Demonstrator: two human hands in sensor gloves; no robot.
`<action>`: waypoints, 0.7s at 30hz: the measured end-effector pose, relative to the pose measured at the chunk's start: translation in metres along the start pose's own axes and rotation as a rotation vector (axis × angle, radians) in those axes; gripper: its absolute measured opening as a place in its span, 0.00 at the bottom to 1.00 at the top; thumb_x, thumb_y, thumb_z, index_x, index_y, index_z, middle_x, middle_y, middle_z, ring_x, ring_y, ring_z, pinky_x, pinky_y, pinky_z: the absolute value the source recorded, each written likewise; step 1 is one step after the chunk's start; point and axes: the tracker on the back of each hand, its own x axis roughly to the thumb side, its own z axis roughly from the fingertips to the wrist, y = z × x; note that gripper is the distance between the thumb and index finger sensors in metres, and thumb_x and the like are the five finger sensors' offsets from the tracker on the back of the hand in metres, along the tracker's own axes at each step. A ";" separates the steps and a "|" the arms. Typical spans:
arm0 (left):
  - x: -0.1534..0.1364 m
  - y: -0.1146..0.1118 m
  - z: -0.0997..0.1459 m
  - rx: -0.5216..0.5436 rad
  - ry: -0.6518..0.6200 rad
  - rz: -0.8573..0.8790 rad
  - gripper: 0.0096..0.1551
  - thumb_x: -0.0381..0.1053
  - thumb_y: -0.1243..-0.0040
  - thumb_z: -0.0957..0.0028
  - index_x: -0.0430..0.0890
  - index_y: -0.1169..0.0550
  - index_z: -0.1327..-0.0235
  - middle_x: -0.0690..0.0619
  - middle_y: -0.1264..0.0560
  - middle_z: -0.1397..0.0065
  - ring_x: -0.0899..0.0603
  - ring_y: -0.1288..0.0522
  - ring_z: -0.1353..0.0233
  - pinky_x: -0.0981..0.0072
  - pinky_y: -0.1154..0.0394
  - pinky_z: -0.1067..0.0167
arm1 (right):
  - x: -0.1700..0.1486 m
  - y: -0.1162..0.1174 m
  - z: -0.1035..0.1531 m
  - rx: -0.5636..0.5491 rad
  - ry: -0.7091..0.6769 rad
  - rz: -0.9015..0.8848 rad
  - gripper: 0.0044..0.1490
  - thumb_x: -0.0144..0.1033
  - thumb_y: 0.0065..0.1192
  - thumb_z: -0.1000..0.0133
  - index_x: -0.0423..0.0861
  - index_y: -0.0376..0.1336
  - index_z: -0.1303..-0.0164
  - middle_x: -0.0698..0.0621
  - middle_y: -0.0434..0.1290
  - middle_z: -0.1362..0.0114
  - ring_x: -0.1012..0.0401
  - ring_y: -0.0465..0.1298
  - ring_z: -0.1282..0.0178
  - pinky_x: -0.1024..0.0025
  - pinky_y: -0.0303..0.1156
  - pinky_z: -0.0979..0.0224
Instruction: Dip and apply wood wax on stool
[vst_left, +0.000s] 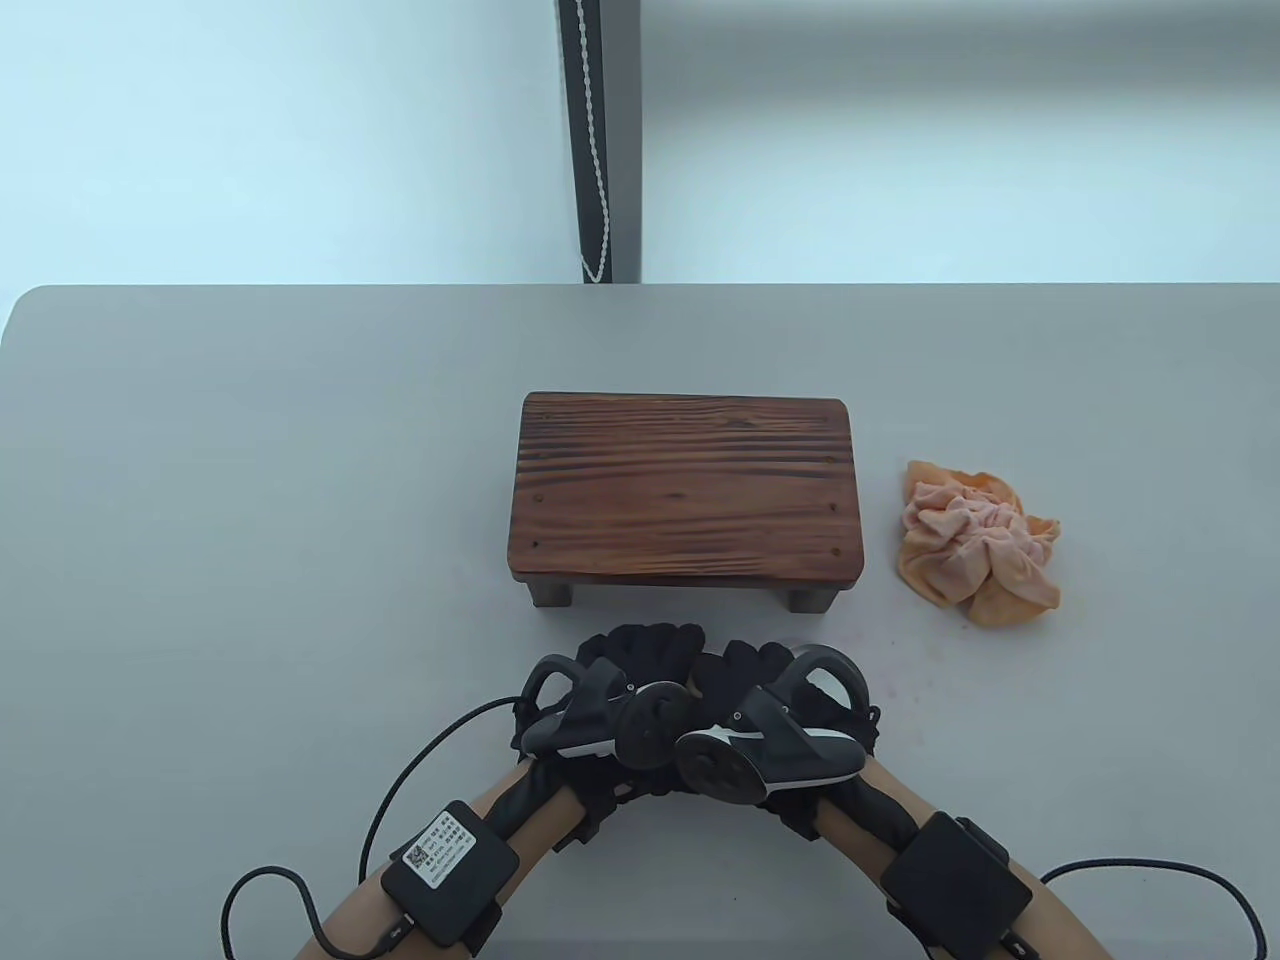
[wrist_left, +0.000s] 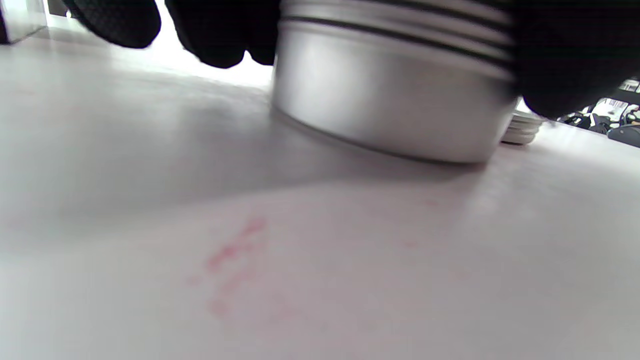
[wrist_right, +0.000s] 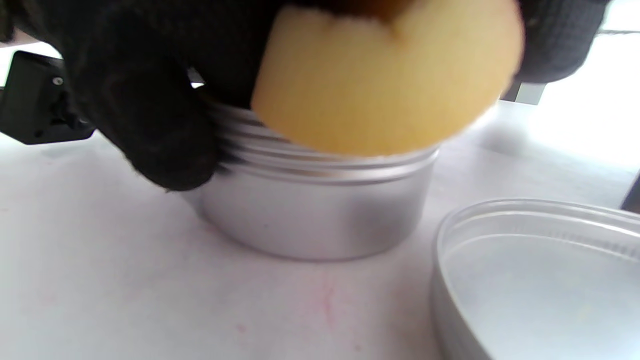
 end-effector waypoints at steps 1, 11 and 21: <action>0.000 0.000 0.000 -0.005 0.002 0.004 0.50 0.73 0.40 0.35 0.40 0.42 0.18 0.29 0.41 0.16 0.19 0.39 0.22 0.12 0.38 0.33 | 0.000 0.000 0.000 0.000 0.000 -0.002 0.28 0.30 0.80 0.48 0.24 0.97 0.78 0.61 1.00 0.63 0.78 0.80 0.39 0.41 0.78 0.38; 0.000 0.001 0.001 -0.018 0.018 0.014 0.48 0.72 0.41 0.33 0.40 0.42 0.18 0.30 0.42 0.15 0.18 0.41 0.20 0.10 0.39 0.33 | -0.001 -0.005 0.002 0.087 0.038 0.029 0.26 0.30 0.75 0.46 0.40 0.99 0.70 0.57 0.94 0.50 0.55 0.80 0.37 0.36 0.77 0.38; -0.003 0.000 0.003 -0.051 0.036 -0.003 0.52 0.74 0.42 0.34 0.41 0.46 0.16 0.29 0.45 0.13 0.16 0.43 0.20 0.08 0.43 0.33 | -0.018 -0.030 0.022 0.026 0.070 -0.038 0.22 0.32 0.73 0.44 0.47 0.81 0.41 0.32 0.82 0.39 0.39 0.81 0.43 0.32 0.77 0.40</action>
